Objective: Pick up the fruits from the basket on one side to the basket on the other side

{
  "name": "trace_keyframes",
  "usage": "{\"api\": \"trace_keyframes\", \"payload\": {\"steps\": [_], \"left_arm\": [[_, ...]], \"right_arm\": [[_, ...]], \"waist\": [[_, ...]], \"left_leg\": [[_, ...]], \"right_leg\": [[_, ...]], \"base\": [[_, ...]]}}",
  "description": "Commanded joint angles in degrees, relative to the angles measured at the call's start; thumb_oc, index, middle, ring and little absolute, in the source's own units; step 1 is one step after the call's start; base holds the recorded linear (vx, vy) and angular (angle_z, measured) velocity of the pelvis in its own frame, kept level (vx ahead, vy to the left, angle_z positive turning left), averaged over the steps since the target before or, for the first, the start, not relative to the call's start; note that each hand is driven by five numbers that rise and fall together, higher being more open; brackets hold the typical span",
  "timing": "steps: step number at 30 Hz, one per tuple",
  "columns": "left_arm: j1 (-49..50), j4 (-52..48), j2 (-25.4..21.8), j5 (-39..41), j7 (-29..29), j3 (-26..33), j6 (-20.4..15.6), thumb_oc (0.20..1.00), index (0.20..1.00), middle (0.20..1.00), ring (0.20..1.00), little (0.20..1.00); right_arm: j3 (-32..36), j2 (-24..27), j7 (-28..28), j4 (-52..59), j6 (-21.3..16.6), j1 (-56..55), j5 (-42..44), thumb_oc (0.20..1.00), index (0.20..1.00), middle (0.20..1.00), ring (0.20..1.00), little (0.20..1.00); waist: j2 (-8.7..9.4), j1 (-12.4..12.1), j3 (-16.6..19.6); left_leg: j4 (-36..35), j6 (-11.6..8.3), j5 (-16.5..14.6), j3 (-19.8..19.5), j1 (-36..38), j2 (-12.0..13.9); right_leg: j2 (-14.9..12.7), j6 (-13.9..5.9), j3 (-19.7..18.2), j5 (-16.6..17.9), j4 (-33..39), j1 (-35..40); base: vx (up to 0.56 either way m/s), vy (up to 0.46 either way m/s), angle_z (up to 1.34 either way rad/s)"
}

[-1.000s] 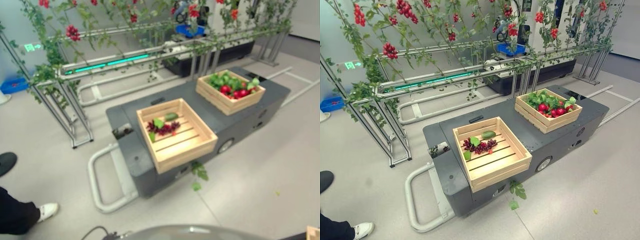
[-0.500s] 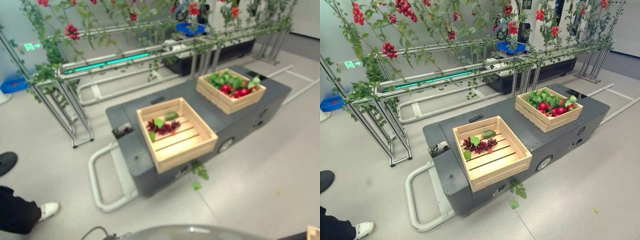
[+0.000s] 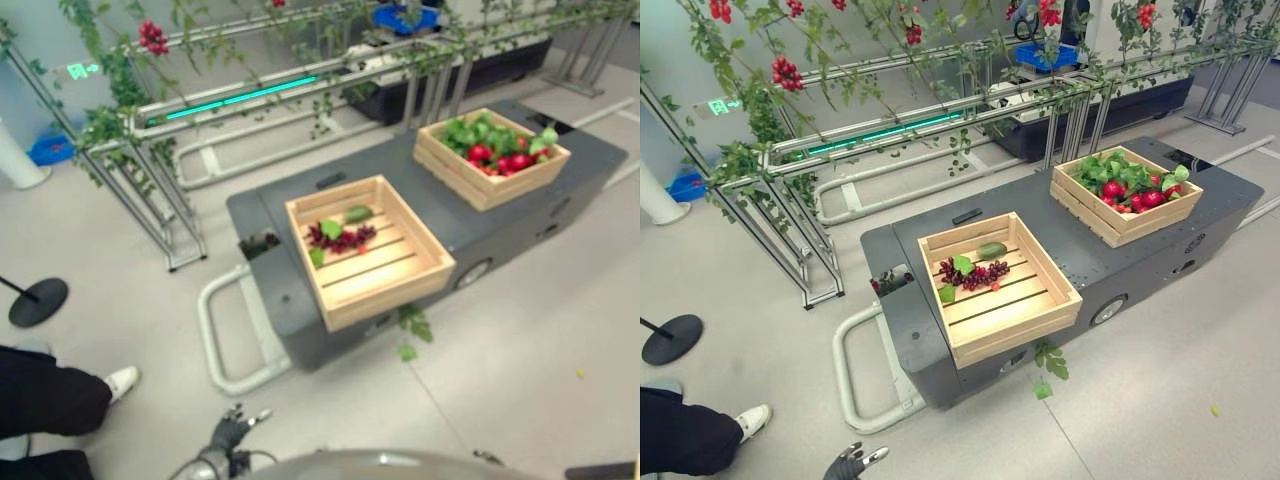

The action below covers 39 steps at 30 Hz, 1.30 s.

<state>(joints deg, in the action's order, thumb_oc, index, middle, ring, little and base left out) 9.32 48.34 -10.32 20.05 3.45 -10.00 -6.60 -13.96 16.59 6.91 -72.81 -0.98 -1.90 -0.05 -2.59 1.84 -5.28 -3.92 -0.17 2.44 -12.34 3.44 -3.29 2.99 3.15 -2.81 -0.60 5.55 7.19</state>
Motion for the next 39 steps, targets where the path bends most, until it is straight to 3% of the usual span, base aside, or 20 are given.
{"api": "trace_keyframes", "payload": {"steps": [1,15,20,28,29,31,34,36,39], "left_arm": [[-1.88,-4.56,-1.62,3.43,-0.31,1.15,-3.13,1.000,1.000,1.000,1.000,1.000],[2.88,-28.83,-4.28,11.28,-2.54,3.81,-4.89,1.000,1.000,1.000,1.000,1.000],[3.32,-32.03,-4.87,12.70,-3.58,4.01,-4.13,1.000,1.000,1.000,1.000,1.000],[-0.16,-36.13,-6.96,11.62,-3.55,3.39,-3.30,1.000,1.000,1.000,1.000,1.000],[-1.41,-37.16,-7.34,11.58,-3.34,3.50,-3.32,1.000,1.000,1.000,1.000,1.000],[-2.39,-38.44,-7.82,10.98,-2.96,3.94,-3.35,1.000,1.000,1.000,1.000,1.000],[-3.45,-39.11,-8.29,9.54,-1.80,4.52,-3.00,1.000,1.000,1.000,1.000,1.000],[-4.52,-38.91,-9.00,8.21,-0.78,4.36,-2.59,1.000,1.000,1.000,1.000,1.000],[-5.73,-39.15,-10.40,5.53,0.58,4.73,-2.28,1.000,1.000,1.000,1.000,1.000]], "right_arm": [[1.22,1.13,1.30,-0.55,-1.27,0.79,0.31,1.000,1.000,1.000,1.000,1.000],[3.37,2.12,1.60,-0.94,-1.34,-0.28,0.40,1.000,1.000,1.000,1.000,1.000],[3.42,2.73,1.04,-0.74,-1.18,-0.35,0.26,1.000,1.000,1.000,1.000,1.000],[3.51,4.56,0.26,-0.14,-0.72,0.36,0.15,1.000,1.000,1.000,1.000,1.000],[3.52,4.79,0.35,0.29,-0.72,0.72,0.52,1.000,1.000,1.000,1.000,1.000],[3.50,4.69,0.42,0.46,-0.70,0.92,0.72,1.000,1.000,1.000,1.000,1.000],[3.10,4.12,0.42,0.50,-0.62,0.64,0.47,1.000,1.000,1.000,1.000,1.000],[2.55,3.85,0.44,0.47,-0.51,0.31,0.37,1.000,1.000,1.000,1.000,1.000],[1.93,3.61,0.43,0.62,-0.45,0.56,0.47,1.000,1.000,1.000,1.000,1.000]], "waist": [[1.83,-1.83,0.66],[2.42,-2.24,-0.26],[2.29,-2.13,-0.55],[2.21,-1.37,-3.09],[2.33,-1.40,-3.86],[2.35,-1.32,-4.08],[1.94,-1.70,-4.36],[2.07,-2.35,-5.57],[2.16,-3.94,-7.15]], "left_leg": [[4.71,-2.05,-6.83,-2.05,-0.73,-1.94],[6.39,-2.81,-7.02,-3.23,-2.23,-1.59],[7.20,-2.95,-7.22,-3.35,-2.76,-1.66],[20.16,-4.70,-8.80,-1.62,-9.64,-5.57],[24.11,-5.26,-8.06,-0.49,-12.45,-6.15],[24.35,-5.24,-7.33,1.09,-15.78,-5.90],[19.08,-4.90,-1.65,3.24,-20.70,-3.87],[14.69,-5.49,2.84,5.37,-25.51,-1.01],[10.55,-5.95,6.82,5.64,-29.72,1.10]], "right_leg": [[-0.89,-4.83,1.07,-4.59,-0.55,-1.89],[-0.72,-4.54,2.63,-4.92,-0.55,-1.93],[-0.72,-4.45,2.86,-4.98,-0.55,-1.93],[-2.86,-4.40,3.89,-4.43,-0.55,-2.02],[-3.27,-4.12,3.99,-4.22,-0.55,-1.57],[-3.13,-3.87,3.94,-4.55,-0.55,-0.93],[-0.93,-3.48,2.79,-4.68,-0.55,0.18],[0.88,-3.35,1.57,-5.30,-0.55,1.66],[2.76,-3.39,-0.91,-6.14,-0.55,3.90]], "base": [[0.00,-0.029,0.18],[-0.01,-0.035,0.07],[-0.01,-0.020,0.01],[-0.06,-0.003,0.11],[-0.03,-0.021,0.11],[0.01,-0.041,0.07],[0.13,-0.054,0.08],[0.17,-0.089,0.06],[0.15,-0.062,-0.11]]}}
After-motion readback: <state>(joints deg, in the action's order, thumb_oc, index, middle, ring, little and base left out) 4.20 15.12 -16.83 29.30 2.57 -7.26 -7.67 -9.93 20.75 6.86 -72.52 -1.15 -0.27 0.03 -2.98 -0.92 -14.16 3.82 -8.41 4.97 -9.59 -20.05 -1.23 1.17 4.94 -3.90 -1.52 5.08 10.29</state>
